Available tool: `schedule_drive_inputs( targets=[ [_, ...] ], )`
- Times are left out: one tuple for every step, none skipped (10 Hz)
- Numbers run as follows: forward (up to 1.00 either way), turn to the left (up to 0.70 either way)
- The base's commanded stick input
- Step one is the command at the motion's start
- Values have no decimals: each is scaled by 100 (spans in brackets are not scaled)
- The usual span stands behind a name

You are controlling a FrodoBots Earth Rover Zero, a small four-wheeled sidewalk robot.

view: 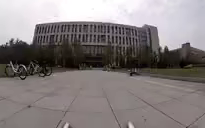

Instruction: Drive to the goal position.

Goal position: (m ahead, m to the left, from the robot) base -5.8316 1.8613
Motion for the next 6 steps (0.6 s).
schedule_drive_inputs(
  targets=[
    [85, 0],
    [85, 0],
    [85, 0],
    [85, 0],
    [85, 0],
    [85, 0]
  ],
)
